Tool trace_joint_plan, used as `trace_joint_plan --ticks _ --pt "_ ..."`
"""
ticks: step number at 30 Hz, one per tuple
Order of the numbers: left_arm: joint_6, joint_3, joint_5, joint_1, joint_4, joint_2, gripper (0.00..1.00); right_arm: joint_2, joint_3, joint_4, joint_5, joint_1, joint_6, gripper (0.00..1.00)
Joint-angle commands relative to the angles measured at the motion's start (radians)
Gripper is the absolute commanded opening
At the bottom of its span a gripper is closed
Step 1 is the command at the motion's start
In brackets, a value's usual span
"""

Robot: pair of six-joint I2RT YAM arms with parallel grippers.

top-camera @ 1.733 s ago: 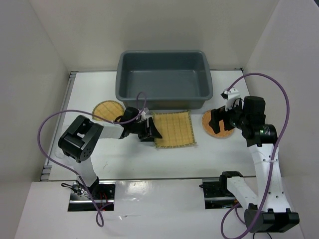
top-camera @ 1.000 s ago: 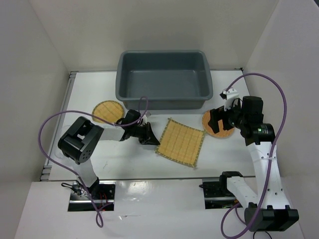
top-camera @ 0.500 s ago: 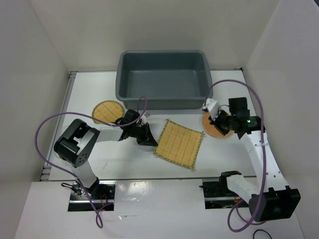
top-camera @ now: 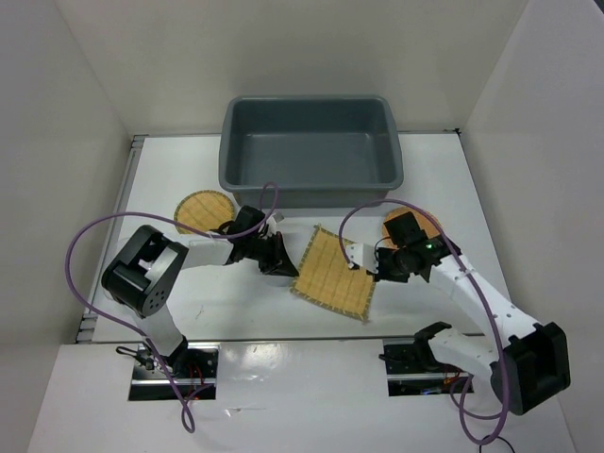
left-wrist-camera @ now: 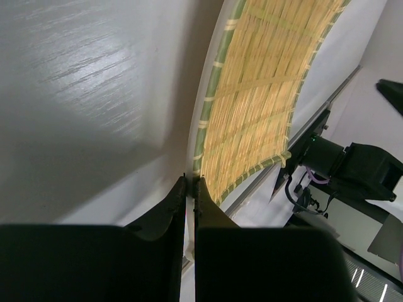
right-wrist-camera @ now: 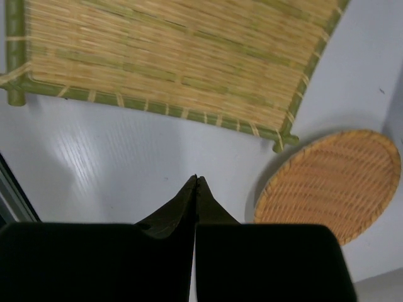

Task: Place the mixed dishes into the plastic bin

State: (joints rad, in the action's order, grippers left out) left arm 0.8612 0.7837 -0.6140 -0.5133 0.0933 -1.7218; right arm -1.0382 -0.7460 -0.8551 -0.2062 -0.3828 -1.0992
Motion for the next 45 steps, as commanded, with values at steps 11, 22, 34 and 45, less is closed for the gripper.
trace_joint_plan --ticks 11,22,34,45 --pt "0.010 0.074 -0.006 -0.002 -0.012 0.057 0.00 -0.115 0.143 0.169 -0.013 -0.163 -0.149 0.00" --pt "0.010 0.101 -0.024 -0.002 -0.012 0.048 0.00 -0.229 0.111 0.228 -0.004 -0.186 -0.186 0.00" --pt "0.001 0.111 -0.044 -0.002 -0.012 0.018 0.00 -0.275 -0.073 0.140 -0.044 -0.186 -0.157 0.00" --pt "-0.008 0.120 -0.044 0.007 -0.021 0.008 0.00 -0.328 0.025 0.217 0.087 -0.235 -0.194 0.00"
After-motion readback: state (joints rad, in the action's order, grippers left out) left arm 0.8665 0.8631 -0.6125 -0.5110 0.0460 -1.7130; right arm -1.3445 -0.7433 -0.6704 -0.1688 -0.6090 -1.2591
